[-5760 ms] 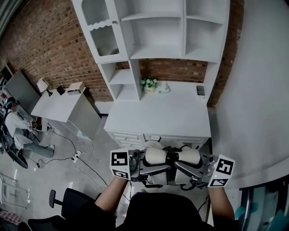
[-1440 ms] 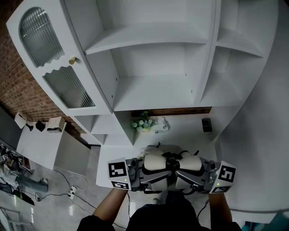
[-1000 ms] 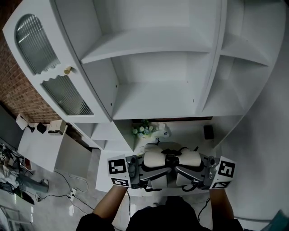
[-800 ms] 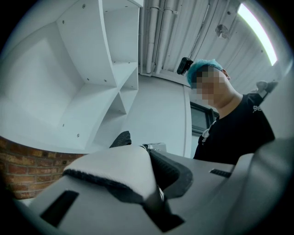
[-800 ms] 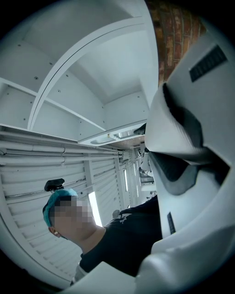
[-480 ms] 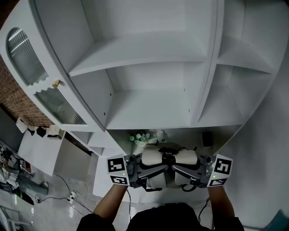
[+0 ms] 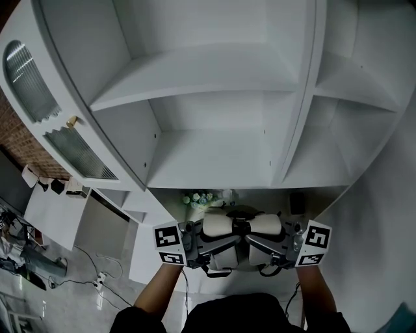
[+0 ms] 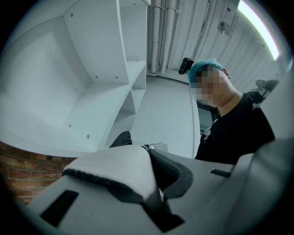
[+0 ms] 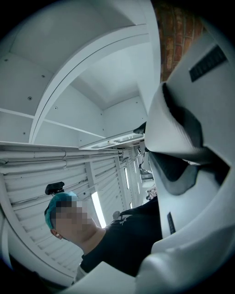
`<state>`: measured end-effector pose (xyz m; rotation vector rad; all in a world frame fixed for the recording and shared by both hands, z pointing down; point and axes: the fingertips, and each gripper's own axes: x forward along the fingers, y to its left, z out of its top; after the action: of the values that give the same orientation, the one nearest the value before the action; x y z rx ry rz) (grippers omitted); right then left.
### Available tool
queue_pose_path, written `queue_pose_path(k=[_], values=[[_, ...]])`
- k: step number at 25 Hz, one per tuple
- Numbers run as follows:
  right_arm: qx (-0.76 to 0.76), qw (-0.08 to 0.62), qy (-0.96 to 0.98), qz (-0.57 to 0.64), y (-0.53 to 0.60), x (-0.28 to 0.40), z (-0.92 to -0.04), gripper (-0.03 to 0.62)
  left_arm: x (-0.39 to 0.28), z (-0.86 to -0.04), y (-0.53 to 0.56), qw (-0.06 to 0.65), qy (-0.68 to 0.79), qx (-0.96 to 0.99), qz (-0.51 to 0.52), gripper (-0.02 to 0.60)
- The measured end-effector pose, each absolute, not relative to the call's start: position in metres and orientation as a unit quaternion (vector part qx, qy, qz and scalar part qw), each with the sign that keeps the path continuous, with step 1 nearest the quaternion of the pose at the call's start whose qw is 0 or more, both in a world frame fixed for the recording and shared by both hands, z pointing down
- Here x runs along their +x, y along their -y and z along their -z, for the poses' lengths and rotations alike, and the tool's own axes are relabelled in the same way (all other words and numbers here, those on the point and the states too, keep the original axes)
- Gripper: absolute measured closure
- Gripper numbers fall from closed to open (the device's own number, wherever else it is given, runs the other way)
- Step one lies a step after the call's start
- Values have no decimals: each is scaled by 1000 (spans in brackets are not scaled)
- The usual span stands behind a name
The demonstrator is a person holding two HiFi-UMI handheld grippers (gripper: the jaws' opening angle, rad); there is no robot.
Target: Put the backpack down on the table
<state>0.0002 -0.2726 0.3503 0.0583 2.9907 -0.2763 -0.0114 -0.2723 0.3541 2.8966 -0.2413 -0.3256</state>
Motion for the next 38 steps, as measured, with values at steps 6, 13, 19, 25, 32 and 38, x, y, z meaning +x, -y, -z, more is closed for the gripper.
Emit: queue_pose_path(k=[6, 13, 19, 25, 32, 38], values=[[5, 53, -993, 109, 276, -4, -372, 549, -11, -380, 276, 118, 78, 987, 78, 528], [-4, 33, -990, 135, 271, -6, -399, 549, -12, -405, 271, 135, 77, 985, 70, 528], [-13, 19, -990, 142, 264, -8, -414, 548, -14, -418, 267, 142, 72, 985, 61, 528], [-14, 11, -988, 153, 260, -9, -427, 548, -14, -431, 262, 148, 78, 985, 51, 528], [-18, 12, -985, 171, 254, -7, -441, 548, -12, -443, 254, 154, 82, 984, 46, 528], [-22, -1, -983, 181, 246, -7, -454, 548, -12, -457, 245, 169, 73, 981, 56, 528]])
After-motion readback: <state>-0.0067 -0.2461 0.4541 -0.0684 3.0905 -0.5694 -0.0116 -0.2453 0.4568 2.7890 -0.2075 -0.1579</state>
